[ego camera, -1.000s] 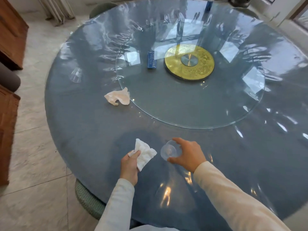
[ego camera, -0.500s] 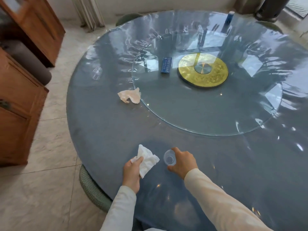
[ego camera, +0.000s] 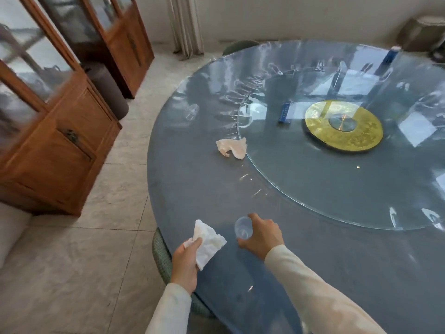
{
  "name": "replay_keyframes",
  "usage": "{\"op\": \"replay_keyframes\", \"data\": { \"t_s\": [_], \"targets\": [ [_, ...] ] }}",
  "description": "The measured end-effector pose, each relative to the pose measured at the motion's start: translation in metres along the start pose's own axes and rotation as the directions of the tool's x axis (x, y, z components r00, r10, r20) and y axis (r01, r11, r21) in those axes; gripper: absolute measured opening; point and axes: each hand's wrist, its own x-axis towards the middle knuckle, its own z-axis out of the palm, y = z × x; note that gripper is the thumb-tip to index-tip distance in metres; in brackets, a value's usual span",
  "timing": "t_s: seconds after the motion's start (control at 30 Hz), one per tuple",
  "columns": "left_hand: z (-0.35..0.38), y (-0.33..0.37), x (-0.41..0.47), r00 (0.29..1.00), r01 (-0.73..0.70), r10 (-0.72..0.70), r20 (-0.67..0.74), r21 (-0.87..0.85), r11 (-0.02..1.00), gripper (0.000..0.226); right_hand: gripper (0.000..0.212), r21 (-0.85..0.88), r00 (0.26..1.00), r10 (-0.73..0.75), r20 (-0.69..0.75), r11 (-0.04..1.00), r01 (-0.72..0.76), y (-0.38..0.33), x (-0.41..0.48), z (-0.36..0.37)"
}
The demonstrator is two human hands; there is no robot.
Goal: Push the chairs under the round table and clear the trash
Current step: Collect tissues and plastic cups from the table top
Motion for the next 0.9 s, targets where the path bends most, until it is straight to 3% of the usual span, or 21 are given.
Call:
{"op": "replay_keyframes", "data": {
  "t_s": [0.23,0.4,0.53,0.77,0.9],
  "targets": [
    [-0.088,0.062,0.036,0.997,-0.032,0.032,0.068,0.005,0.999,0.019,0.069,0.066,0.994,0.057,-0.089,0.996,-0.052,-0.105,0.018,0.032],
    [-0.160,0.108,0.062,1.000,-0.025,0.025,0.003,-0.009,1.000,0.022,0.075,0.093,0.983,0.101,-0.154,0.992,-0.087,-0.179,0.026,0.054],
    [-0.196,0.138,0.081,1.000,-0.018,0.018,-0.005,-0.036,0.999,0.009,0.079,0.103,0.976,0.103,-0.192,0.991,-0.085,-0.218,0.033,0.064],
    [-0.188,0.172,0.122,0.998,0.014,-0.014,0.068,0.003,1.000,0.018,0.078,0.152,0.958,0.148,-0.246,0.982,-0.112,-0.245,0.057,0.065],
    [-0.161,0.193,0.148,0.985,0.031,-0.040,0.166,0.055,0.998,0.009,0.073,0.185,0.952,0.201,-0.233,0.970,-0.160,-0.245,0.090,0.064]
  ]
}}
